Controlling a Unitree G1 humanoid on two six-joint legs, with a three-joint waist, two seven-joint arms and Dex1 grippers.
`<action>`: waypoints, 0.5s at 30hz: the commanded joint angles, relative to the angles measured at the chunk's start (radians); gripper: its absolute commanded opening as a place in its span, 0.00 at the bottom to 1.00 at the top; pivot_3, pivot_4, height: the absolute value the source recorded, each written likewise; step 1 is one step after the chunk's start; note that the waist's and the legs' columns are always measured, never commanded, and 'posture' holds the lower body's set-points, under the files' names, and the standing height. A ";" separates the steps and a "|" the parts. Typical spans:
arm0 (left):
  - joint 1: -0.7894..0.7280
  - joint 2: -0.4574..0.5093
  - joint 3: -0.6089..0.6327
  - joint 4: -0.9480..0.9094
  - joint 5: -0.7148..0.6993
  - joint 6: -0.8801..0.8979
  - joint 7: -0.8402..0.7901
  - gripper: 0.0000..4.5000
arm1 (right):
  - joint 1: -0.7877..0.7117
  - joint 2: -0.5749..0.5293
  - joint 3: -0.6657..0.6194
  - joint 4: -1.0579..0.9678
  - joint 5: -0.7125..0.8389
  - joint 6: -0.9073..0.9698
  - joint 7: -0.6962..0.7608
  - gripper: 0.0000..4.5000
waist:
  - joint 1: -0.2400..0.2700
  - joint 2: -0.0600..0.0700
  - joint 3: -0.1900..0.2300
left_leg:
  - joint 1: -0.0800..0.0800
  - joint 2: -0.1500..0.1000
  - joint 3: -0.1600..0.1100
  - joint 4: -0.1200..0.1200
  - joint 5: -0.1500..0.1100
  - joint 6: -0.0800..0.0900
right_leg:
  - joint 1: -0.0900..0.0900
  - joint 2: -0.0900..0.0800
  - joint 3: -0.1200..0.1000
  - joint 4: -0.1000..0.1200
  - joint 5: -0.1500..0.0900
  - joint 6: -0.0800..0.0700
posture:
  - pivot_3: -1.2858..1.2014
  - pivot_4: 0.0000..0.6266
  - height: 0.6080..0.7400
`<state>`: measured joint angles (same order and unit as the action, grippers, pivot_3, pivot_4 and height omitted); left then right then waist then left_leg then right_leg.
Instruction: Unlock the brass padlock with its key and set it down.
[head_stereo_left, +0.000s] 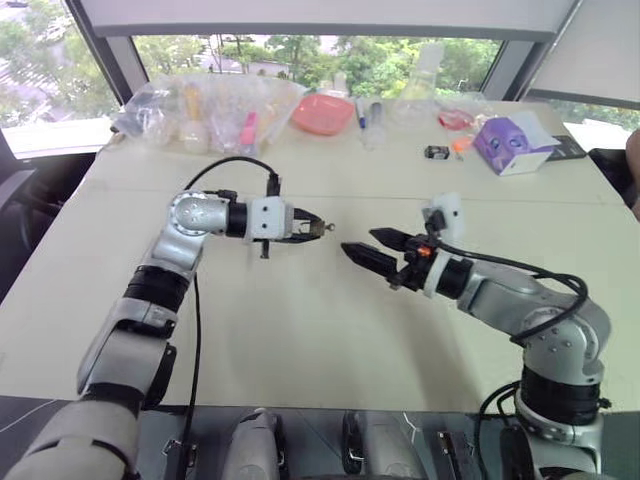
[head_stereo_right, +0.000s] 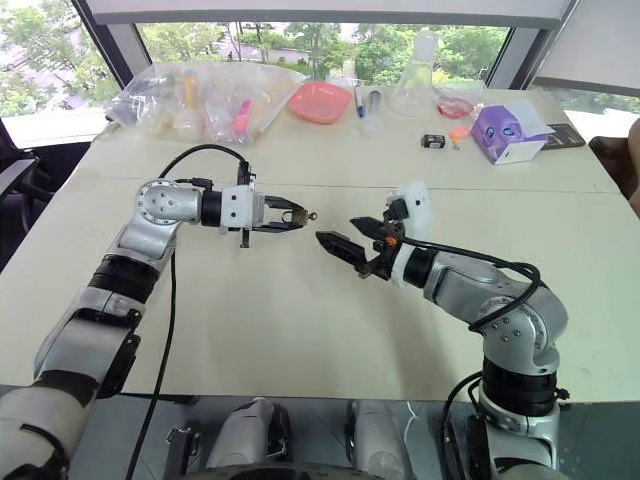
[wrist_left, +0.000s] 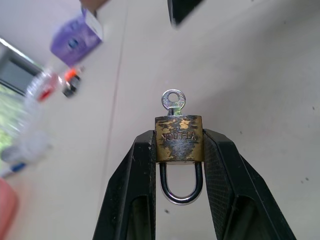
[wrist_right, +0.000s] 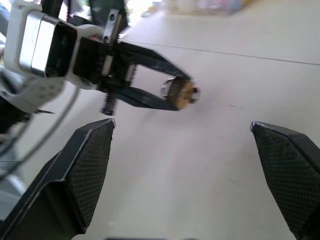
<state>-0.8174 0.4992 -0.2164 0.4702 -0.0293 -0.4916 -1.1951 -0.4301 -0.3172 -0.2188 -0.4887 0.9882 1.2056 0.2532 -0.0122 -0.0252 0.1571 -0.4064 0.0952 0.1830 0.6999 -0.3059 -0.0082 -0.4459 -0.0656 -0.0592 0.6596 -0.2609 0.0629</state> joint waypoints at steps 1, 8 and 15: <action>0.041 0.014 0.024 -0.136 -0.037 -0.001 0.022 0.16 | -0.050 0.025 -0.049 0.022 0.078 0.001 -0.053 1.00 | 0.000 0.000 0.000 | 0.000 0.000 0.000 0.000 0.000 0.000 | 0.000 0.000 0.000 0.000 0.000 0.000 | 0.52 0.24 1.00; 0.063 0.007 0.030 -0.220 -0.039 0.032 0.078 0.16 | -0.070 0.018 -0.059 0.054 0.162 0.008 -0.115 1.00 | 0.001 0.000 0.000 | 0.000 0.000 0.000 0.000 0.000 -0.001 | 0.000 0.000 0.000 0.000 0.000 0.000 | 0.52 0.24 1.00; 0.069 0.015 0.023 -0.266 -0.054 0.037 0.089 0.16 | -0.055 0.003 -0.043 0.055 0.196 -0.004 -0.145 1.00 | 0.000 0.000 0.000 | 0.000 0.000 0.000 0.000 0.001 -0.001 | 0.000 0.000 0.000 0.000 0.000 0.000 | 0.52 0.24 1.00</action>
<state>-0.7464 0.5068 -0.2133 0.2542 -0.0576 -0.4417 -1.1160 -0.4785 -0.3074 -0.2565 -0.4207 1.1561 1.2184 0.1120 -0.0125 -0.0250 0.1570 -0.4063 0.0952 0.1831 0.6998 -0.3053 -0.0091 -0.4458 -0.0655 -0.0592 0.6597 -0.2609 0.0630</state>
